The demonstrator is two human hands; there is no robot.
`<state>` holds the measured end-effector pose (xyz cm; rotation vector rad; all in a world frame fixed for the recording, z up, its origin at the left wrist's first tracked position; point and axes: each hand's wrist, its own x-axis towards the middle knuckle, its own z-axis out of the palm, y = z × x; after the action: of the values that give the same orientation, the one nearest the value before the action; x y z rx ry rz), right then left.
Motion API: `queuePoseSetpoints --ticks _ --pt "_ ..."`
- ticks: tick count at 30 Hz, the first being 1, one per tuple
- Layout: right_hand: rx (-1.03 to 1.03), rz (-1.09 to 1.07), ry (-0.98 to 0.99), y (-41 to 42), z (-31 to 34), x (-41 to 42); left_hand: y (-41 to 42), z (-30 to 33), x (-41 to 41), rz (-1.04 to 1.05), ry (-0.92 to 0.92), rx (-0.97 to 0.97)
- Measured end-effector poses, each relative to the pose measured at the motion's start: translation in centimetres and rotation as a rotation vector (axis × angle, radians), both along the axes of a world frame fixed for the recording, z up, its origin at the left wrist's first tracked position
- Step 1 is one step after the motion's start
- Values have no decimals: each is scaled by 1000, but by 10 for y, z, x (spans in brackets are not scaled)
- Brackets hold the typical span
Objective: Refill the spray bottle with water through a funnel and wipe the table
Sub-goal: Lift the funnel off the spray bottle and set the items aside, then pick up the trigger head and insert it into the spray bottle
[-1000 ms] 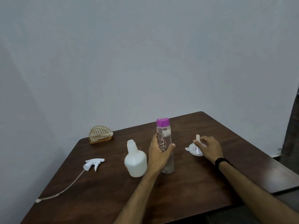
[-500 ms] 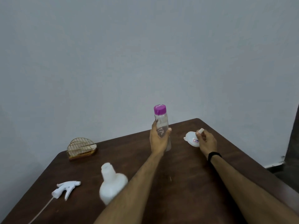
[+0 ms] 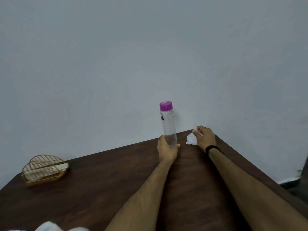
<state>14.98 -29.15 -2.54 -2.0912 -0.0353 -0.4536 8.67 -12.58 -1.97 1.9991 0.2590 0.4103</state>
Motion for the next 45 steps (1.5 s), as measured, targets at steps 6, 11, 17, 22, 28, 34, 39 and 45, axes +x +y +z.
queuePoseSetpoints --ticks 6,11,17,22,28,34,39,45 --pt "-25 -31 35 3 1 24 -3 -4 20 20 -2 7" --pt "-19 -42 50 3 0 21 -3 2 9 37 28 -28" --pt "8 -153 36 -1 6 -10 -1 10 -33 -22 99 61" --pt "-125 -55 27 -1 3 -51 8 -1 -81 -136 128 473" --pt "-608 211 149 13 1 -119 25 -6 -153 -243 223 764" --pt "-766 321 178 51 1 -197 50 -5 -247 -304 171 791" --pt "-602 445 137 91 4 -258 83 4 -324 -380 140 759" --pt "-308 507 164 128 11 -311 122 8 -400 -457 119 735"
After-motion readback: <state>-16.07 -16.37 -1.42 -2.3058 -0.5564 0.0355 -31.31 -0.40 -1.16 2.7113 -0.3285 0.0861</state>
